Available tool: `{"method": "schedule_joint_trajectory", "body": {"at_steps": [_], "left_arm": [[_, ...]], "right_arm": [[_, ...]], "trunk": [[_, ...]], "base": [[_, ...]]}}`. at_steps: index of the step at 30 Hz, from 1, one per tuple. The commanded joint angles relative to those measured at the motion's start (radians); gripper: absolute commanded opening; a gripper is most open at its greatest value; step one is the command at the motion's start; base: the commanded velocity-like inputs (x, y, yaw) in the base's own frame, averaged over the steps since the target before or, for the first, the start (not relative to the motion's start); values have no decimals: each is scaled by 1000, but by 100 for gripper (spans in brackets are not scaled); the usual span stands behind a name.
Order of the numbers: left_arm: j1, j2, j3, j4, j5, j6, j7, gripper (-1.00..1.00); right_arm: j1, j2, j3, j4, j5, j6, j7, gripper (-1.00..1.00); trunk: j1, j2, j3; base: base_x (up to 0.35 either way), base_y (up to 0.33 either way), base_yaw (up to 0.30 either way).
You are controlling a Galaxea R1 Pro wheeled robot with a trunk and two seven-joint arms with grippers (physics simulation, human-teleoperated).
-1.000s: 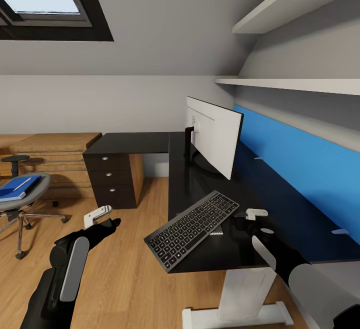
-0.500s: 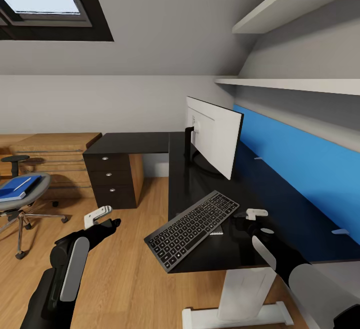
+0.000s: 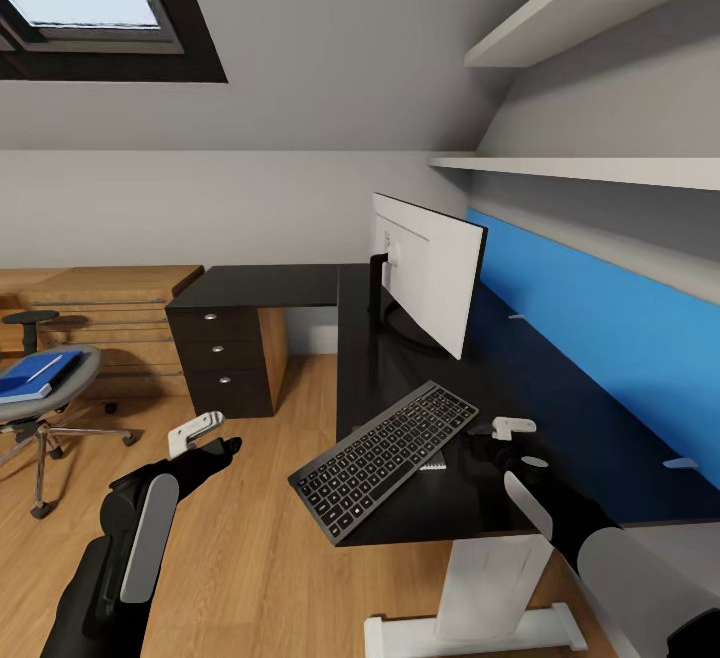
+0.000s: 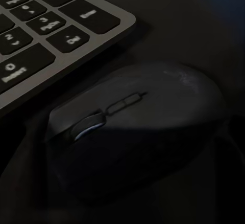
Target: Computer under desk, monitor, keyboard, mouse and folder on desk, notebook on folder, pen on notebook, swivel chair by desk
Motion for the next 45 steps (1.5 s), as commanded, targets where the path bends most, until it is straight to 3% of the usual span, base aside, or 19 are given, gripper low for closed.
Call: {"method": "schedule_joint_trajectory", "body": {"at_steps": [1,45], "left_arm": [[-1,-1,1,-1,11,3,8,100],[-1,-1,1,11,11,4,8,100]], "right_arm": [[-1,-2,8,-3,-7,4,-9,100],[-1,-2,8,-3,-7,4,-9,100]], "trunk": [[0,-1,-1],[0,-1,-1]], "base": [[33,0,0],[8,-3,0]]}}
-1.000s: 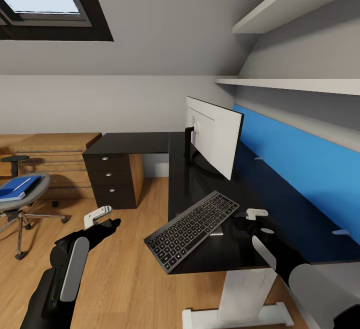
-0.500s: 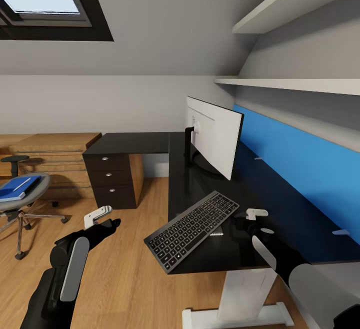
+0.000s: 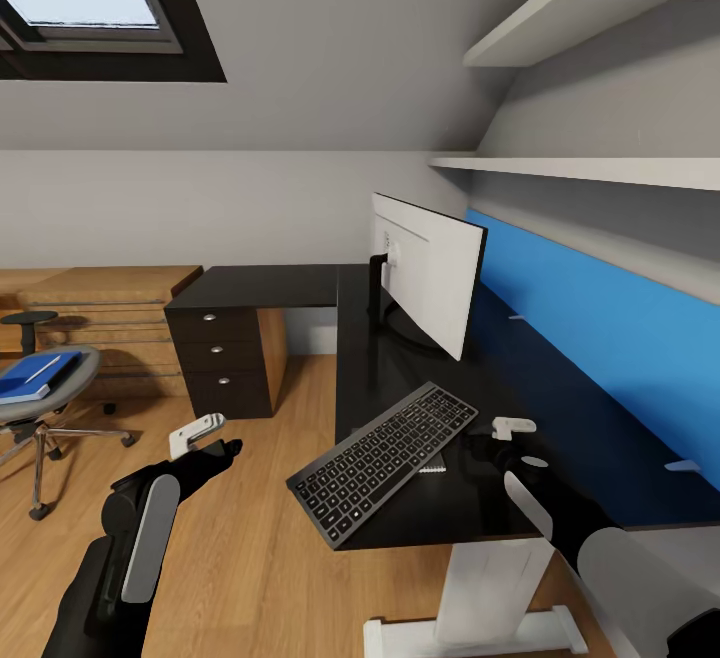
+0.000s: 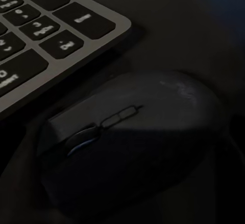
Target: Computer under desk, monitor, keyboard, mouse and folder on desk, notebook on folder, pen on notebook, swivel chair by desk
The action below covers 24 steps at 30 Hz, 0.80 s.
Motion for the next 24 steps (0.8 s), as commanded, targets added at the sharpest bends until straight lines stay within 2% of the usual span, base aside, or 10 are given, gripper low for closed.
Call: {"method": "schedule_joint_trajectory", "body": {"at_steps": [1,17,18,24], "left_arm": [[-1,-1,1,-1,11,4,8,100],[-1,0,1,-1,11,4,8,100],[-1,0,1,-1,11,4,8,100],[-1,0,1,-1,11,4,8,100]], "right_arm": [[-1,-2,8,-3,-7,3,-9,100],[-1,-2,8,-3,-7,4,-9,100],[-1,-2,8,-3,-7,4,-9,-100],[-1,-2,8,-4,-7,1,-9,-100]], "trunk": [[0,-1,-1],[0,-1,-1],[0,-1,-1],[0,-1,-1]], "base": [[0,0,0],[0,0,0],[0,0,0],[0,0,0]]}}
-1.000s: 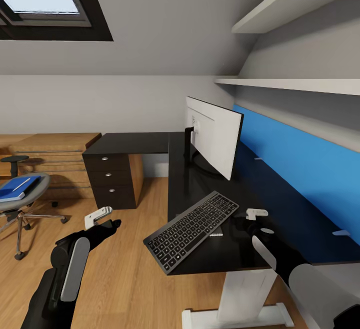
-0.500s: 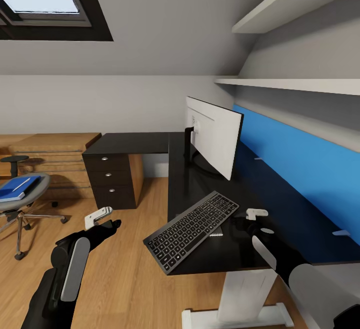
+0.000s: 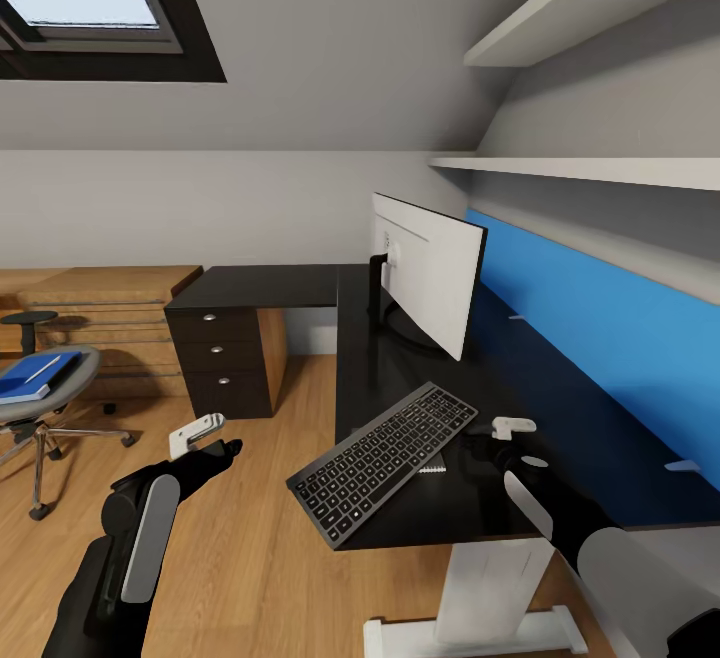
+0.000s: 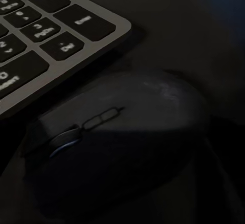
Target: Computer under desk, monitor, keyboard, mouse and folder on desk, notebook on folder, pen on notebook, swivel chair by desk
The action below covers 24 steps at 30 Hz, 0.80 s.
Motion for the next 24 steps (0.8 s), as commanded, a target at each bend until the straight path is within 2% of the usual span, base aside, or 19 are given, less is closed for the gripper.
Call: {"method": "schedule_joint_trajectory", "body": {"at_steps": [1,17,24], "left_arm": [[-1,-1,1,-1,11,4,8,100],[-1,-1,1,-1,11,2,8,100],[-1,-1,1,-1,12,4,6,100]], "right_arm": [[-1,-2,9,-3,-8,4,-9,-100],[-1,-2,8,-3,-8,3,-9,-100],[-1,-2,8,-2,-8,3,-9,-100]], "trunk": [[0,-1,-1],[0,-1,-1],[0,-1,-1]], "base": [[0,0,0],[0,0,0],[-333,0,0]]}}
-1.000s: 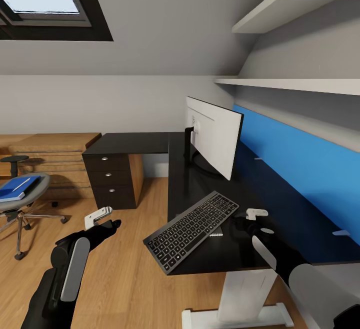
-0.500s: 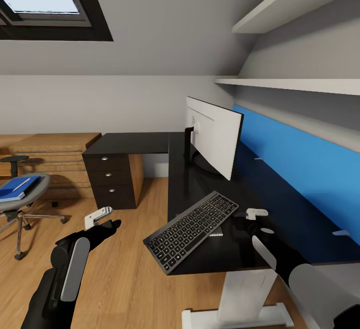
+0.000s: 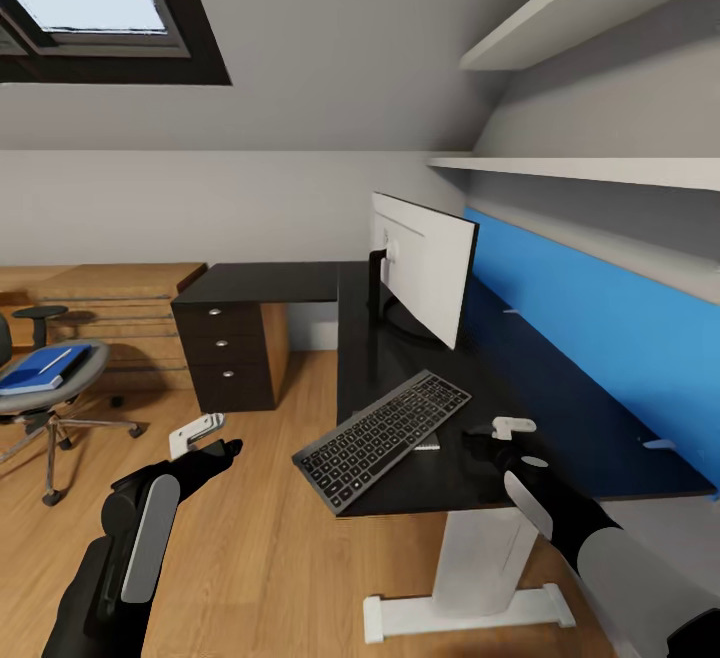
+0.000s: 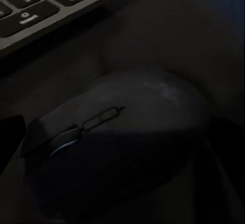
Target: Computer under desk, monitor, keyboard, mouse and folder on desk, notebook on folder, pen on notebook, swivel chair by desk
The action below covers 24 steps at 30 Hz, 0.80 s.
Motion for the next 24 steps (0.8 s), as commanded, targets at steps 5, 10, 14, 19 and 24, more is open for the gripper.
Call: {"method": "schedule_joint_trajectory", "body": {"at_steps": [5,10,14,19,24], "left_arm": [[-1,-1,1,-1,10,4,8,100],[-1,-1,0,0,10,4,9,100],[-1,0,-1,2,9,5,11,100],[-1,0,-2,2,8,5,10,100],[-1,0,-2,2,9,5,9,100]], "right_arm": [[-1,-2,9,-3,-8,4,-9,-100],[-1,-2,9,-8,-8,1,-10,-100],[0,-4,11,-70,-7,-2,-16,-100],[18,-27,14,-343,-13,76,-202,-100],[40,-22,19,-451,-23,175,-287,-100]], "trunk": [[-1,-1,-1],[-1,-1,-1],[-1,-1,-1],[-5,6,2],[-20,34,15]], "base": [[-336,0,0],[-337,0,0],[-274,0,0],[-42,0,0],[-4,0,0]]}}
